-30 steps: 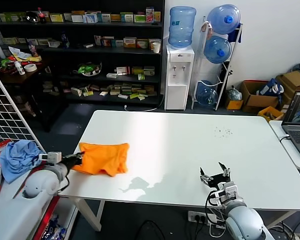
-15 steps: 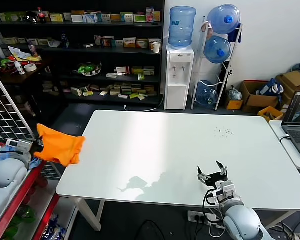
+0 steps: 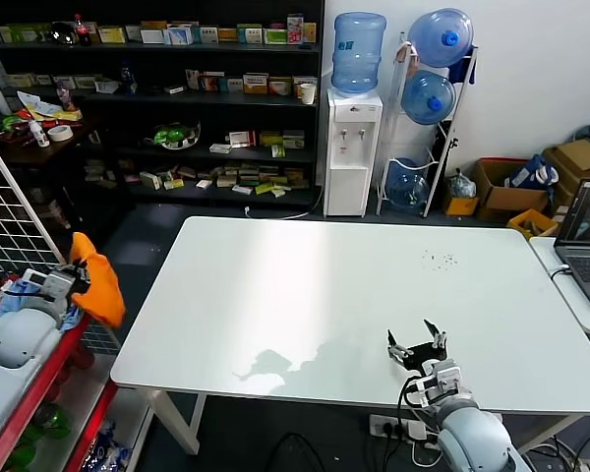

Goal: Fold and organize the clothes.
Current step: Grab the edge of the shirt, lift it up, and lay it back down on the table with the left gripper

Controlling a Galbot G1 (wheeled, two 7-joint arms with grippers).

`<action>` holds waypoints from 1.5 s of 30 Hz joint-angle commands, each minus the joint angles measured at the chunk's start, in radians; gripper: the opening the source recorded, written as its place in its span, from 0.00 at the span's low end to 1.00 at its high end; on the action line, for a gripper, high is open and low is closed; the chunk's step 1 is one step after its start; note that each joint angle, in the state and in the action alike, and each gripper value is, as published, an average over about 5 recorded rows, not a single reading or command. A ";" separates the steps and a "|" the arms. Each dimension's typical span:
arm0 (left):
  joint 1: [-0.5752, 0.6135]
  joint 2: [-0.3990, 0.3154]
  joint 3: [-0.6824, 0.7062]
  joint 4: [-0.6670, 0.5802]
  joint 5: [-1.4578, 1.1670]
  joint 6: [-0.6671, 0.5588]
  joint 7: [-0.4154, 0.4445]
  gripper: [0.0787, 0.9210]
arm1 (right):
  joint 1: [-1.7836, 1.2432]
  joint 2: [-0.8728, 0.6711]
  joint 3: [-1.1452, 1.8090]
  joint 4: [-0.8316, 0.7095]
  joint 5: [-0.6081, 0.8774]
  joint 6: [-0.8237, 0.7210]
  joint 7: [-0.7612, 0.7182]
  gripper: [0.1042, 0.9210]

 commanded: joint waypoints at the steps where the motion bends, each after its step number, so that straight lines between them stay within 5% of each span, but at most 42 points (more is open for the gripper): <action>1: 0.013 -0.212 0.059 -0.111 -0.008 0.026 -0.029 0.05 | -0.027 0.004 0.015 0.005 -0.011 0.000 0.001 0.88; 15: 0.085 -0.432 0.193 -0.322 -0.173 0.097 -0.162 0.05 | -0.059 -0.010 0.051 0.019 -0.018 -0.004 0.002 0.88; 33: 0.044 -1.003 0.329 -0.025 -0.028 -0.026 -0.210 0.05 | -0.116 -0.038 0.133 0.016 -0.021 0.018 0.002 0.88; 45: 0.002 -1.035 0.355 0.139 -0.093 -0.284 -0.195 0.07 | -0.146 -0.045 0.168 0.022 -0.019 0.026 0.005 0.88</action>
